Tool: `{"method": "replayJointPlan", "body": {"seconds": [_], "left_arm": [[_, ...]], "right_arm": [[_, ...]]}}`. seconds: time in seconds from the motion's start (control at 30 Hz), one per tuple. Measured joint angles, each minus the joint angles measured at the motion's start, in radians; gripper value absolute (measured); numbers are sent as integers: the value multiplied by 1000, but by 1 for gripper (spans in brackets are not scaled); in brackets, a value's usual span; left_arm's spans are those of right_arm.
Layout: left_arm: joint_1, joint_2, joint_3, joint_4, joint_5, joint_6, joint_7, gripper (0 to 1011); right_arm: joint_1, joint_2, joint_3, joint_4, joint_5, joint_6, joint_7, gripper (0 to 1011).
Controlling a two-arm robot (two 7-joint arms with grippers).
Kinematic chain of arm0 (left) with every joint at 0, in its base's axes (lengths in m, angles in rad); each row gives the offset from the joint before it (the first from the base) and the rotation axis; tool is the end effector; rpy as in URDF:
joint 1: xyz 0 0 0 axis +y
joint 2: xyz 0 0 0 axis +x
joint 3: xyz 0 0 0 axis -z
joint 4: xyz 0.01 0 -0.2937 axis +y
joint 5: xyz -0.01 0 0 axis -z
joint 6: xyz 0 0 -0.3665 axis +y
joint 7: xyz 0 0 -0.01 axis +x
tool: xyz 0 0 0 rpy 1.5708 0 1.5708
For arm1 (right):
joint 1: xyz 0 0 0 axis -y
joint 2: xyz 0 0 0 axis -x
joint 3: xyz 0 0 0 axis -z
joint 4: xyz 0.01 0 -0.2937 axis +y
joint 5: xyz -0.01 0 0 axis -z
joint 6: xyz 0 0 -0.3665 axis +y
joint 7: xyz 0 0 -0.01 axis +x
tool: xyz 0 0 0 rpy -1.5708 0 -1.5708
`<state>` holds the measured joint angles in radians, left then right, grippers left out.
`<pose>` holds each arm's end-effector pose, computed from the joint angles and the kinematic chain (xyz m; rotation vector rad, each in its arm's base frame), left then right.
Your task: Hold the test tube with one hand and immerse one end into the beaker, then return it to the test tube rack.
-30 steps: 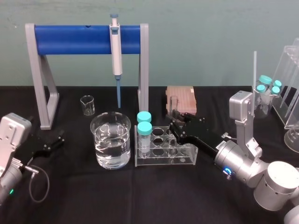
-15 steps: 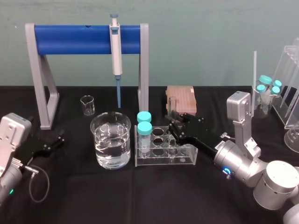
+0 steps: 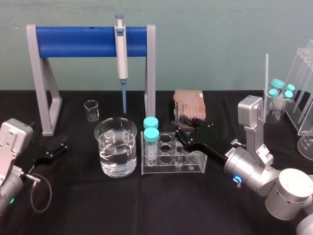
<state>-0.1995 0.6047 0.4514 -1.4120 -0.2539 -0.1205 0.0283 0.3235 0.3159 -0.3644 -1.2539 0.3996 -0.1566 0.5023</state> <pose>0.4132 0.0695 -0.3163 0.3045 -0.2850 1.2480 0.4630 -0.0071 -0.3074 0.0349 -0.0486 -0.8399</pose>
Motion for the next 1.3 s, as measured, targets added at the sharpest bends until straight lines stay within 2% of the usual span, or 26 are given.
{"method": "replayJointPlan", "body": {"seconds": [0.07,0.1,0.63,0.77,0.87,1.03,1.13,1.17,1.3], "left_arm": [[0,0,0,0,0,0,0,1000],[0,0,0,0,0,0,0,1000],[0,0,0,0,0,0,0,1000],[0,0,0,0,0,0,0,1000],[0,0,0,0,0,0,0,1000],[0,0,0,0,0,0,0,1000],[0,0,0,0,0,0,0,1000],[0,0,0,0,0,0,0,1000],[0,0,0,0,0,0,0,1000]], "right_arm": [[0,0,0,0,0,0,0,387],[0,0,0,0,0,0,0,442],[0,0,1,0,2,1,1,925],[0,0,1,0,3,1,1,993],[-1,3,10,-18,9,-13,3,1003],[-22,23,43,-94,26,-35,2,1003],[-64,50,67,-167,42,-25,-7,1002],[-64,50,67,-167,42,-25,-7,1003],[-145,89,115,-261,57,-8,-49,1003]]}}
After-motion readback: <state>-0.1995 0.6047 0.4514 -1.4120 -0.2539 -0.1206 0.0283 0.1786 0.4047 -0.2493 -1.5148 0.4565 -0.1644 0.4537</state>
